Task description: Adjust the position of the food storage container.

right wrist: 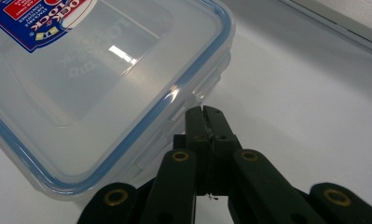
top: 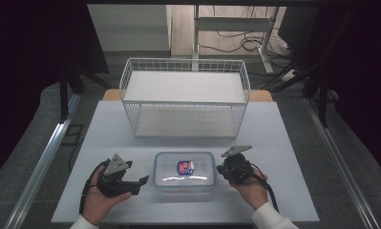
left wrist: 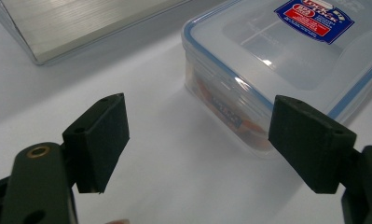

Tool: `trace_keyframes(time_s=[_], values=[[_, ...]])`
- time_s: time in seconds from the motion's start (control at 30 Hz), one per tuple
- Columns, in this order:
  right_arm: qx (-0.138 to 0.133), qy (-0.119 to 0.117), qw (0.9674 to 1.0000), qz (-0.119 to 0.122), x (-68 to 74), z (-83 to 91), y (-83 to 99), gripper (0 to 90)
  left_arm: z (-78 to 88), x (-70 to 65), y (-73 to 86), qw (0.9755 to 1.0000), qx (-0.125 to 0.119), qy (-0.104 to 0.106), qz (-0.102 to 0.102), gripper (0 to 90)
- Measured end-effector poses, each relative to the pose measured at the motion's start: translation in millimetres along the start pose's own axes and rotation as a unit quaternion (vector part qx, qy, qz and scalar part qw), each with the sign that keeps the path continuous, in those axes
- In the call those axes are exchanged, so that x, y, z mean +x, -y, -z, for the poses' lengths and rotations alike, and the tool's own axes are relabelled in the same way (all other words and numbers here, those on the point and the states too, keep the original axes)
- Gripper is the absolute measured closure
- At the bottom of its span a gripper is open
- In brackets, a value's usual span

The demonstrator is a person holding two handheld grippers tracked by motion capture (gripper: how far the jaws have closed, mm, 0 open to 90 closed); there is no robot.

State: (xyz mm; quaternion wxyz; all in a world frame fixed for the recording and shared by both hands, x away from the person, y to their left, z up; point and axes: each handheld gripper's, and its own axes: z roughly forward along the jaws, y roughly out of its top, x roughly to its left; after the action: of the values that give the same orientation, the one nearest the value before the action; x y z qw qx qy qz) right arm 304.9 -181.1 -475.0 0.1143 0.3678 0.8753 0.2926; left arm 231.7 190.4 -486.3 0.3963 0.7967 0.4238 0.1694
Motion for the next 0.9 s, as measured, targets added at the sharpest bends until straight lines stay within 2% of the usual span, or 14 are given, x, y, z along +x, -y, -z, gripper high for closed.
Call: trace_keyframes(time_s=[0.37,0.53,0.57,0.6,0.7,0.73,0.77,0.9], values=[[0.002,-0.006,0.9999,0.008,3.8,-5.7,-0.6,89.0,0.3,1.0,0.1,1.0,0.0,0.0,0.0,20.5],[-0.025,0.0,0.9997,-0.006,-2.7,7.5,0.9,88.9,1.4,2.9,1.1,1.0,-0.001,0.003,0.003,20.5],[-0.039,-0.004,0.9991,-0.018,-7.4,14.1,3.5,88.9,1.8,2.9,0.8,1.0,-0.003,0.004,0.002,20.4],[-0.039,-0.004,0.9991,-0.018,-7.4,14.1,3.5,88.9,1.8,2.9,0.8,1.0,-0.003,0.004,0.002,20.4],[-0.07,-0.014,0.9967,-0.038,-13.5,28.8,10.3,88.8,2.0,2.0,0.6,1.0,-0.004,0.004,0.003,20.3],[-0.07,-0.014,0.9967,-0.038,-13.5,28.8,10.3,88.8,1.9,2.0,0.4,0.9999,-0.005,0.007,0.009,20.3],[-0.089,-0.024,0.9948,-0.044,-14.4,35.2,14.2,87.6,2.0,2.1,0.1,0.9998,-0.007,0.011,0.014,20.2],[-0.108,-0.033,0.9926,-0.044,-14.3,40.3,20.5,84.7,1.9,2.1,-0.1,0.9997,-0.007,0.013,0.022,20.2]])
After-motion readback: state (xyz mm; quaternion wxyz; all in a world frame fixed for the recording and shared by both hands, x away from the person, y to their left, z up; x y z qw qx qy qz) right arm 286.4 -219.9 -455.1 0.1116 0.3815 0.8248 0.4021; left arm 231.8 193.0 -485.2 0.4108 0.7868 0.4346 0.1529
